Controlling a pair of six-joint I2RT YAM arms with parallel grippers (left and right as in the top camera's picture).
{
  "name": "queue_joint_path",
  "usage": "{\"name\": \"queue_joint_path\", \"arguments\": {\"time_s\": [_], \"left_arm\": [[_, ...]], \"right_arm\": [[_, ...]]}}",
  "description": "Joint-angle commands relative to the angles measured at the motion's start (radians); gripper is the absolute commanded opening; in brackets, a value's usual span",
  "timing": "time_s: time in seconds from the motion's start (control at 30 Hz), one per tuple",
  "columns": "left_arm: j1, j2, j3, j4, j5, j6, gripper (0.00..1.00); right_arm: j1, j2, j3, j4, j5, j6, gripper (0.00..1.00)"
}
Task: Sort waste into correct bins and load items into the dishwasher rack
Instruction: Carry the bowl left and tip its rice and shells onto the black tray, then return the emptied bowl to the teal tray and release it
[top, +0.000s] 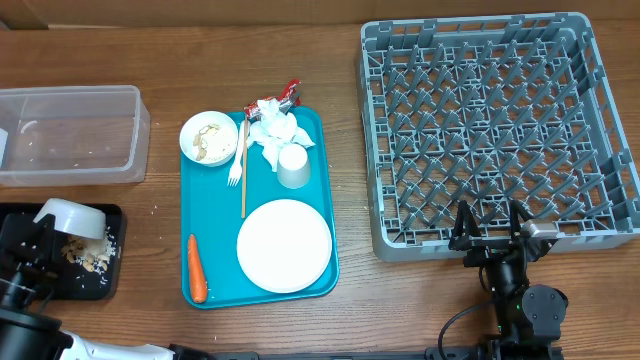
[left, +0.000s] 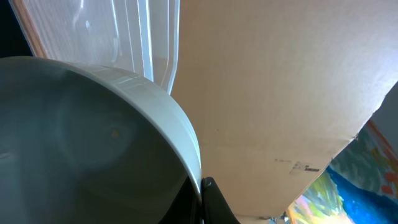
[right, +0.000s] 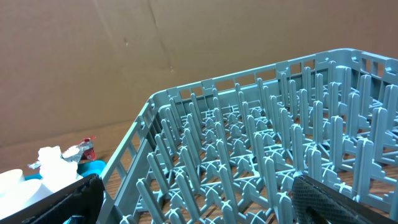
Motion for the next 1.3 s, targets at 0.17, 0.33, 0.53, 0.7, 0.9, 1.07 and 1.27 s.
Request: {"name": "queue_joint_path", "arguments": {"time_s": [0.17, 0.33, 0.53, 0.7, 0.9, 1.07, 1.27], "left_arm": [[0.000, -0.018, 0.000, 0.008, 0.035, 0.042, 0.04], [-0.037, -0.043, 0.043, -0.063, -0.086, 0.064, 0.04], [-0.100, -0.158, 0.169, -0.210, -0.216, 0.097, 0.04], [-0.143, -0.298, 0.278, -0.320, -0.267, 0.093, 0.04], [-0.269, -0.464, 0.313, -0.346, -0.380, 0.093, 0.04], [-0.647, -0.557, 0.313, -0.329, -0.668, 0.069, 0.04], [-1.085, -0.562, 0.312, -0.318, -1.292, -0.194, 0.04]], "right_arm": [[-0.003, -0.008, -0.010, 0.005, 0.006, -0.008, 1.00], [-0.003, -0.008, -0.010, 0.005, 0.006, -0.008, 1.00], [-0.003, -0.008, -0.010, 0.005, 0.006, -0.008, 1.00], [-0.003, -0.008, -0.010, 0.005, 0.006, -0.008, 1.00], [-0.003, -0.008, -0.010, 0.005, 0.006, -0.008, 1.00], [-0.003, -0.008, -0.010, 0.005, 0.006, -0.008, 1.00], [-0.003, -0.008, -0.010, 0.005, 0.006, -0.008, 1.00]]}}
